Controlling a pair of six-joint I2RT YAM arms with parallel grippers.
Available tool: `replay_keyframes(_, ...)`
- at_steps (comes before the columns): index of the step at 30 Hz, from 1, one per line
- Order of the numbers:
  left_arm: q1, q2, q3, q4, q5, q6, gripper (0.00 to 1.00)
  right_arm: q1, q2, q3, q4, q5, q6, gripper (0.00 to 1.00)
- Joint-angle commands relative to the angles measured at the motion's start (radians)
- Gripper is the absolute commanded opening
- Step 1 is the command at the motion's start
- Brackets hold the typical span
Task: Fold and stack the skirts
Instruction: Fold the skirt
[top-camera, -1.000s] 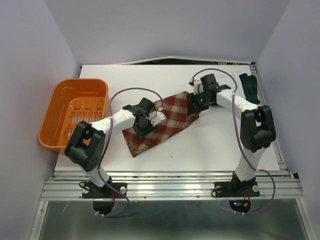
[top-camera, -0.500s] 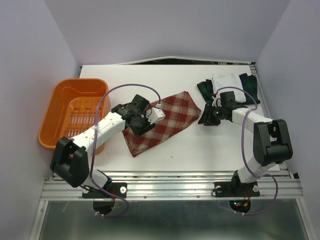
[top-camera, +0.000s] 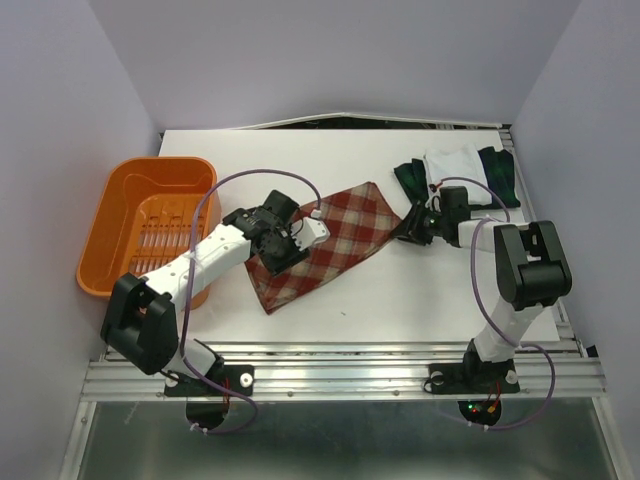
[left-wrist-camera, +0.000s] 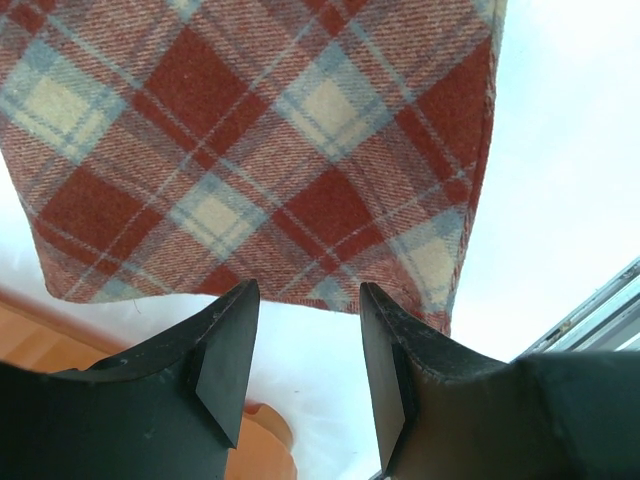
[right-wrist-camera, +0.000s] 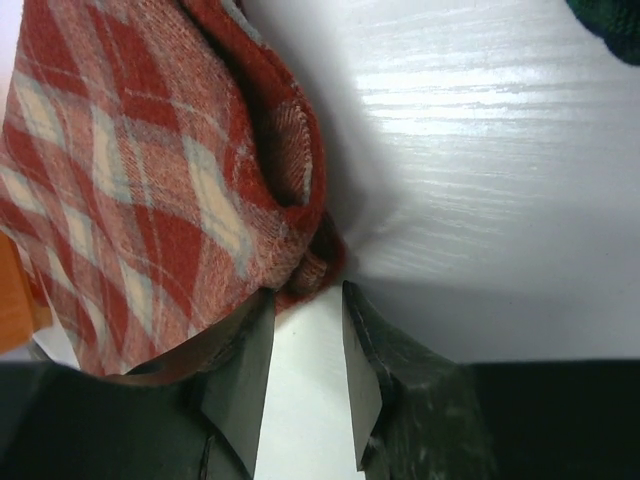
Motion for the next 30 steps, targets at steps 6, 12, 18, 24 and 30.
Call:
replay_keyframes(6, -0.052, -0.093, -0.065, -0.107, 0.098, 0.121, 0.58, -0.003, 0.04, -0.04, 0.099, 0.024, 0.018, 0.28)
replay_keyframes(12, -0.111, -0.099, -0.15, -0.084, 0.083, 0.109, 0.6, -0.003, 0.015, -0.069, 0.107, 0.015, 0.0, 0.21)
replay_keyframes(18, -0.167, -0.058, -0.193, 0.007, -0.034, 0.079, 0.6, -0.003, 0.036, -0.054, 0.115, 0.015, 0.004, 0.07)
replay_keyframes(24, -0.172, -0.012, -0.196, 0.044, -0.132, 0.074, 0.58, -0.003, 0.03, -0.054, 0.115, 0.021, 0.006, 0.01)
replay_keyframes(30, -0.174, 0.005, -0.228, 0.024, -0.153, 0.082, 0.35, -0.003, 0.047, -0.048, 0.112, 0.029, 0.015, 0.01)
